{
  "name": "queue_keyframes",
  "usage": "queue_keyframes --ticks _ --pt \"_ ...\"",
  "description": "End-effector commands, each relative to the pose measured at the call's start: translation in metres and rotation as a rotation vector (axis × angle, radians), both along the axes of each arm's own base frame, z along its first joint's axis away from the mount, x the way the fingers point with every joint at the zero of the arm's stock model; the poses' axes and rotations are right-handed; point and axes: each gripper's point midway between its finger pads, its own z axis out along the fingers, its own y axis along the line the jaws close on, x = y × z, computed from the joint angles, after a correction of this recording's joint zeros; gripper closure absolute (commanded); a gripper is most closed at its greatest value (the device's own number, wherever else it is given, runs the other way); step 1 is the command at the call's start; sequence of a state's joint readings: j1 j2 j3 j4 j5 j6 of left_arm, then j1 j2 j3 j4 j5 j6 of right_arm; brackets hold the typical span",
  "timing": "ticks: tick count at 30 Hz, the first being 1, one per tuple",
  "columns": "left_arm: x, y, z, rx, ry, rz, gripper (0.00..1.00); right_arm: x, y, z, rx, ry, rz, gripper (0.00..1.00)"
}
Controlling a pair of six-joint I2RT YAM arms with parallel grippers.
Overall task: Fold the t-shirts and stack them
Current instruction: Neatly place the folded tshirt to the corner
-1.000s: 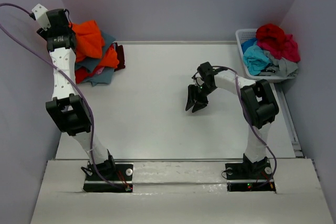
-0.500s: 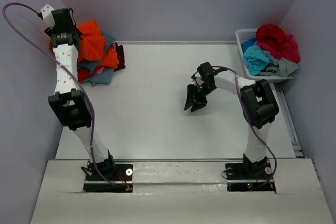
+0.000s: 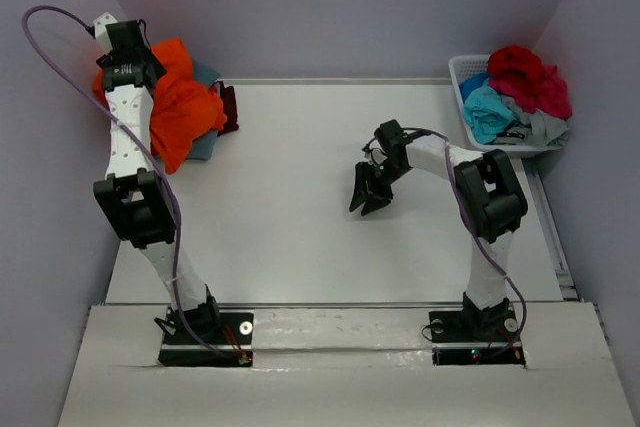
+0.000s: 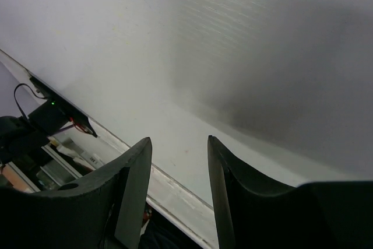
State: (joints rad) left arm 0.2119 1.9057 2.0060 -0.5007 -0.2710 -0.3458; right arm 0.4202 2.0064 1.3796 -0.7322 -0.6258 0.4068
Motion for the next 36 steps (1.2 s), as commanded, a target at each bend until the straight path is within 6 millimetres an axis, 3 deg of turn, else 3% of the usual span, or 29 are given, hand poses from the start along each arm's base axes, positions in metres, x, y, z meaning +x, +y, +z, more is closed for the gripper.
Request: queue_keyframes --ticks 1,6,11,14,21,27,36 --pt "0.016 0.000 -0.003 -0.030 -0.004 -0.035 0.37 0.005 0.006 0.013 0.029 -0.042 0.021 0.51" --pt "0.020 -0.001 -0.008 -0.040 0.006 -0.045 0.37 0.003 0.004 0.016 0.023 -0.049 0.018 0.51" --pt "0.012 -0.011 0.004 -0.054 -0.015 -0.086 0.38 0.002 0.003 0.018 0.020 -0.052 0.013 0.51" --pt "0.003 -0.017 0.022 -0.057 -0.048 -0.110 0.37 0.003 0.004 0.019 0.024 -0.055 0.010 0.51" --pt "0.003 -0.014 0.018 -0.063 -0.040 -0.111 0.37 0.008 0.010 0.028 0.033 -0.074 0.023 0.51" --pt "0.001 -0.013 0.033 -0.049 -0.071 -0.106 0.38 0.009 0.009 0.030 0.030 -0.079 0.021 0.51" --pt "-0.002 -0.027 0.035 -0.074 -0.083 -0.175 0.38 0.016 0.013 0.032 0.032 -0.086 0.015 0.51"
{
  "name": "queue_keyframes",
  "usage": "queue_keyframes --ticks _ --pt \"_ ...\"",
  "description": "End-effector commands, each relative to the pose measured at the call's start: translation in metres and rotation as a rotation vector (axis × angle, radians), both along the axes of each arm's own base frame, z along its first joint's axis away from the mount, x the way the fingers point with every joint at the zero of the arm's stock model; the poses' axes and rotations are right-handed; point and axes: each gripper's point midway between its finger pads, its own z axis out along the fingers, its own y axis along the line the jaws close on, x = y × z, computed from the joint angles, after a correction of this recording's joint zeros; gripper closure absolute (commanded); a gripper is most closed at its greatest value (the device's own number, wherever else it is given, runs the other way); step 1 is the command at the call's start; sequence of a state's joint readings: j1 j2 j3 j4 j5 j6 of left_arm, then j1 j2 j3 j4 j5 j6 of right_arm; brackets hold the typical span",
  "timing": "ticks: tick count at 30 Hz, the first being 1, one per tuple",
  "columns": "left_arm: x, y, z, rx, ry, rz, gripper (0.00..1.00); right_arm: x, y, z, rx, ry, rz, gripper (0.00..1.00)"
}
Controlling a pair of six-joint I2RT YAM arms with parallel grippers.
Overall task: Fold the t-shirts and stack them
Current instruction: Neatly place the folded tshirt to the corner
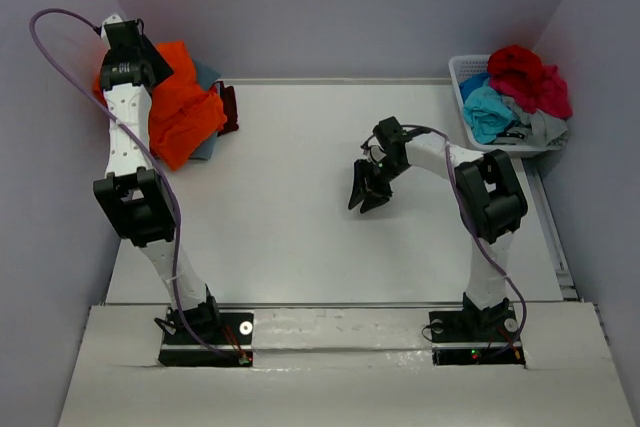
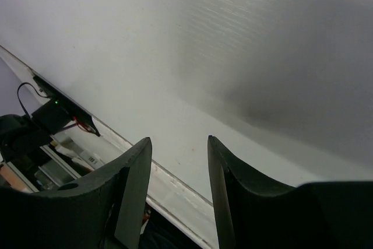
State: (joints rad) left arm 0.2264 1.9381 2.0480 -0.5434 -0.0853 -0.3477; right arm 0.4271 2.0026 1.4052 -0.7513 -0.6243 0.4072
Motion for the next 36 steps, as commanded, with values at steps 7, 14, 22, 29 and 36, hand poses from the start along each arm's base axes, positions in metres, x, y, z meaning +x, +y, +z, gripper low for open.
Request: queue_keyframes --ticks 7,14,22,29,36 --pt "-0.012 -0.009 0.048 0.013 -0.108 -0.054 0.38 0.018 0.015 0.029 0.029 -0.083 0.021 0.51" --pt "-0.009 -0.012 0.058 0.010 -0.134 -0.074 0.39 0.021 0.016 0.027 0.028 -0.082 0.022 0.51" --pt "-0.012 -0.020 0.063 0.006 -0.150 -0.115 0.39 0.029 0.020 0.033 0.034 -0.092 0.025 0.51" --pt "-0.009 -0.030 0.059 -0.008 -0.147 -0.156 0.39 0.030 0.023 0.033 0.024 -0.099 0.038 0.51" --pt "-0.014 -0.034 0.054 -0.018 -0.138 -0.173 0.40 0.039 0.028 0.043 0.041 -0.116 0.032 0.51"
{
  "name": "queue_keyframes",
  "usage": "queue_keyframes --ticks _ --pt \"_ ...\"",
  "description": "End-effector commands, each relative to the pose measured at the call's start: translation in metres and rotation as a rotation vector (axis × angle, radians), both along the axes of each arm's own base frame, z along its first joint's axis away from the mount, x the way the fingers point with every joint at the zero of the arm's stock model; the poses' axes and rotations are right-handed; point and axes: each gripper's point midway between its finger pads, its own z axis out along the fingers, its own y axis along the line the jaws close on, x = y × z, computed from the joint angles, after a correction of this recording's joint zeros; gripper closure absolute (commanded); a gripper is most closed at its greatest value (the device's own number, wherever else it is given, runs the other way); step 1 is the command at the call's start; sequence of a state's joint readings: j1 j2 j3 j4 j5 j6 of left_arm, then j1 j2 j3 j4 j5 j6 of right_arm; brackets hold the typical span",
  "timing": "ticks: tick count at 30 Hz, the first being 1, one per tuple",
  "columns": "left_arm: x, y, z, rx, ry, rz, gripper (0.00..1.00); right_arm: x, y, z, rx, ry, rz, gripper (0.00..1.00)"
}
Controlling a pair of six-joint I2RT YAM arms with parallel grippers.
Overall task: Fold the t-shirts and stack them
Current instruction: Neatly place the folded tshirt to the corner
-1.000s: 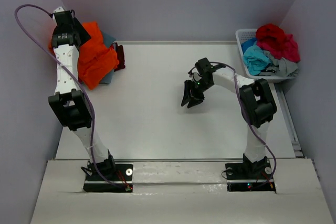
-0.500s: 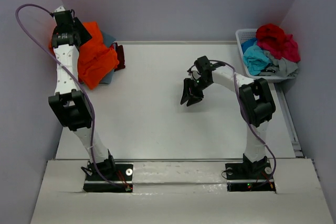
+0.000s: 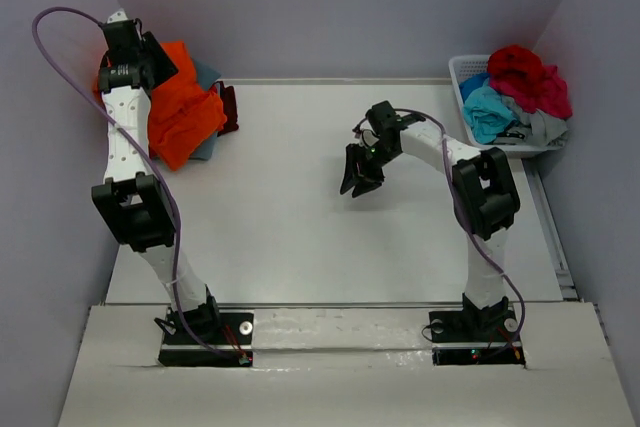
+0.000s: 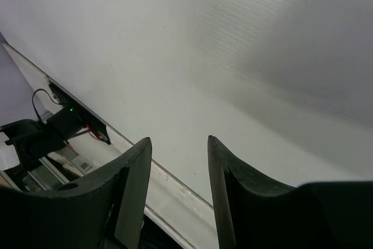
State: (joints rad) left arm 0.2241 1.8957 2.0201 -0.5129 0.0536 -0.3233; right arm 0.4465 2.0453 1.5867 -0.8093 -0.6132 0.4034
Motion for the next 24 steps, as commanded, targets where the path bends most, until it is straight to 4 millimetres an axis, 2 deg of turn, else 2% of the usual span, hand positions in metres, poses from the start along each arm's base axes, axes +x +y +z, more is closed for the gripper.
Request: queue_keyframes --ticks 1,4,8,9,10,16,17,23,24 --pt "-0.015 -0.010 0.039 0.013 -0.092 -0.041 0.40 0.011 0.009 0.013 0.015 -0.035 0.012 0.51" --pt "-0.017 -0.013 0.037 0.008 -0.089 -0.051 0.41 0.015 0.010 0.016 0.015 -0.040 0.011 0.51" --pt "-0.017 -0.027 0.034 -0.010 -0.078 -0.092 0.42 0.019 0.010 0.018 0.006 -0.053 0.004 0.51" --pt "-0.016 -0.041 0.035 -0.004 -0.082 -0.124 0.42 0.019 0.010 0.018 0.003 -0.051 0.004 0.51" --pt "-0.016 -0.047 0.035 -0.004 -0.080 -0.137 0.42 0.020 0.010 0.018 0.000 -0.051 0.003 0.51" --pt "-0.017 -0.106 0.014 -0.007 -0.007 -0.270 0.42 0.032 0.011 0.037 0.004 -0.124 -0.032 0.49" --pt "-0.019 -0.121 0.008 0.011 0.010 -0.301 0.42 0.035 0.009 0.038 -0.006 -0.139 -0.042 0.49" --pt "-0.031 -0.161 -0.005 -0.005 0.039 -0.387 0.42 0.045 -0.005 0.046 -0.090 -0.206 -0.115 0.48" --pt "-0.035 -0.175 -0.005 -0.003 0.038 -0.417 0.42 0.045 -0.008 0.044 -0.106 -0.210 -0.126 0.48"
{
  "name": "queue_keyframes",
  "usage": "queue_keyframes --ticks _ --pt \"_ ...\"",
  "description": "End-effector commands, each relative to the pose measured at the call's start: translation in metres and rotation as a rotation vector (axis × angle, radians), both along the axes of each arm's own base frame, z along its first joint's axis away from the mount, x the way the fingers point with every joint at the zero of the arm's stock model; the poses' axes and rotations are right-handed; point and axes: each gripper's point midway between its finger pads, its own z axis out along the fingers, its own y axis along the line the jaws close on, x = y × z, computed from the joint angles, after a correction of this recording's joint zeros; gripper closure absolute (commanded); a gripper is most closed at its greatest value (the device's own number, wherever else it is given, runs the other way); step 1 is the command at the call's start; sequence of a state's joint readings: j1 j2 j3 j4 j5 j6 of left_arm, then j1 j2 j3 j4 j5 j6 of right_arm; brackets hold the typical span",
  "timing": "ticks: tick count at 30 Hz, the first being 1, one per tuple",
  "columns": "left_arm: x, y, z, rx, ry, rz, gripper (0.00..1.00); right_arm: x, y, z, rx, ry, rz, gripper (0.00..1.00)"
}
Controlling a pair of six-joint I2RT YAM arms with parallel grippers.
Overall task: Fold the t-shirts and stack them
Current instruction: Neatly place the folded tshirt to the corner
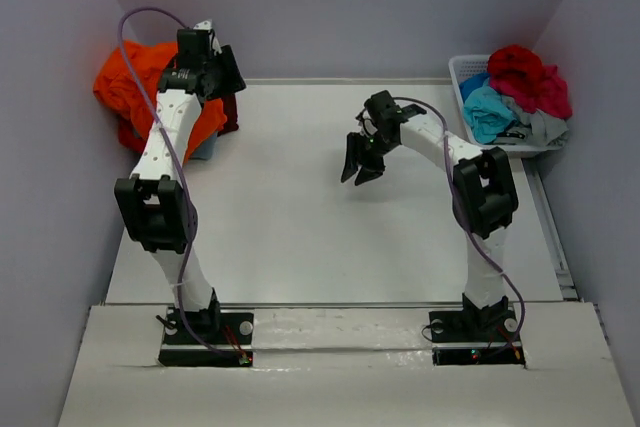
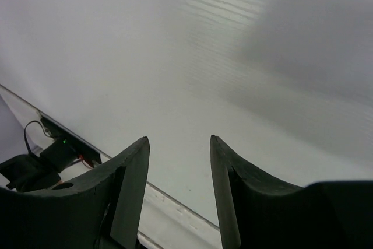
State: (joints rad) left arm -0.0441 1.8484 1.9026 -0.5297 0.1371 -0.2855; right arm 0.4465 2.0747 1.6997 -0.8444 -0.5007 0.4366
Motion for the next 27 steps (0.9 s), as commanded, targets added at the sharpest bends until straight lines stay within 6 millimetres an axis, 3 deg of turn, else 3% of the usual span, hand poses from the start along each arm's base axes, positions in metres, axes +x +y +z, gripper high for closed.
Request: queue_keyframes --ticks 1,9,11,12,13,20,27 --pt "-0.023 -0.027 0.020 0.009 -0.035 -0.072 0.42 0.016 -0.009 0.039 -0.043 -0.152 -0.071 0.47" --pt "-0.060 -0.092 -0.044 0.043 0.096 -0.198 0.42 0.019 -0.031 0.041 -0.145 -0.189 -0.172 0.37" --pt "-0.071 -0.116 -0.058 0.069 0.120 -0.247 0.42 0.020 -0.042 0.038 -0.183 -0.197 -0.203 0.26" --pt "-0.072 -0.118 -0.066 0.097 0.129 -0.240 0.42 0.021 -0.049 0.040 -0.192 -0.197 -0.228 0.20" --pt "-0.076 -0.124 -0.072 0.101 0.141 -0.256 0.42 0.021 -0.052 0.039 -0.202 -0.198 -0.235 0.20" --pt "-0.091 -0.130 -0.123 0.125 0.227 -0.246 0.43 0.019 -0.075 0.031 -0.239 -0.201 -0.316 0.11" --pt "-0.099 -0.134 -0.152 0.149 0.275 -0.262 0.42 0.016 -0.080 0.017 -0.251 -0.175 -0.331 0.10"
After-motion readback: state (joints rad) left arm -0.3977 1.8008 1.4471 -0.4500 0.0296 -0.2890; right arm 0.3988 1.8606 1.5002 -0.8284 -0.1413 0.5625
